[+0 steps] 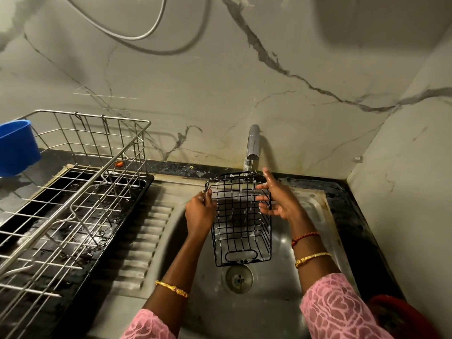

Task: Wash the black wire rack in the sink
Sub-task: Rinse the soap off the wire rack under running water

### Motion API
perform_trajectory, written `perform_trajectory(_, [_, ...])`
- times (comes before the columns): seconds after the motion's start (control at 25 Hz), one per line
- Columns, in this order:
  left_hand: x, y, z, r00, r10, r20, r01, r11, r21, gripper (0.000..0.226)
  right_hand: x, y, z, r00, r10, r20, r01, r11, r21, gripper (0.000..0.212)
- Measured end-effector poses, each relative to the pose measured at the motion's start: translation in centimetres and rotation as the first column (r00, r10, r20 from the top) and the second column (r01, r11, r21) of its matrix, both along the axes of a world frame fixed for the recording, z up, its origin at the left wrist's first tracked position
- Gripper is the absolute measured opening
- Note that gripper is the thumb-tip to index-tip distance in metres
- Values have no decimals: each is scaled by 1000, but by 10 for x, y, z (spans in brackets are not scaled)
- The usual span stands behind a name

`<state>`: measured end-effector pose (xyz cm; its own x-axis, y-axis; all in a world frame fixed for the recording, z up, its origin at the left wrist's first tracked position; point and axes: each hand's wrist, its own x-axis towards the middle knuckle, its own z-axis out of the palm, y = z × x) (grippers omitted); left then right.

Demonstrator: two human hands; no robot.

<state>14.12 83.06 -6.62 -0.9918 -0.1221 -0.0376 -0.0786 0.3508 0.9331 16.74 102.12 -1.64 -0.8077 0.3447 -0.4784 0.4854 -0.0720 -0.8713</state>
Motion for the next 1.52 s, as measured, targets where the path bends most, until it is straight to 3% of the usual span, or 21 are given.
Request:
perform_trajectory(0.16, [7,-5,1,998,53,-28,-53,998,-16,30,-2,3,-8,1000,-4,-11,3,993,-118,75])
perform_trajectory(0.72, [12,-15,-6,983,166,-82,-151,975,166,25,-11,-4,-15,998,52,-42,-59,982,-181,59])
perform_trajectory(1.52, [19,-20,-23,967,218,-135,-184,956,228,26,-4,-7,-16,992,114,-49,-115,993,-9,50])
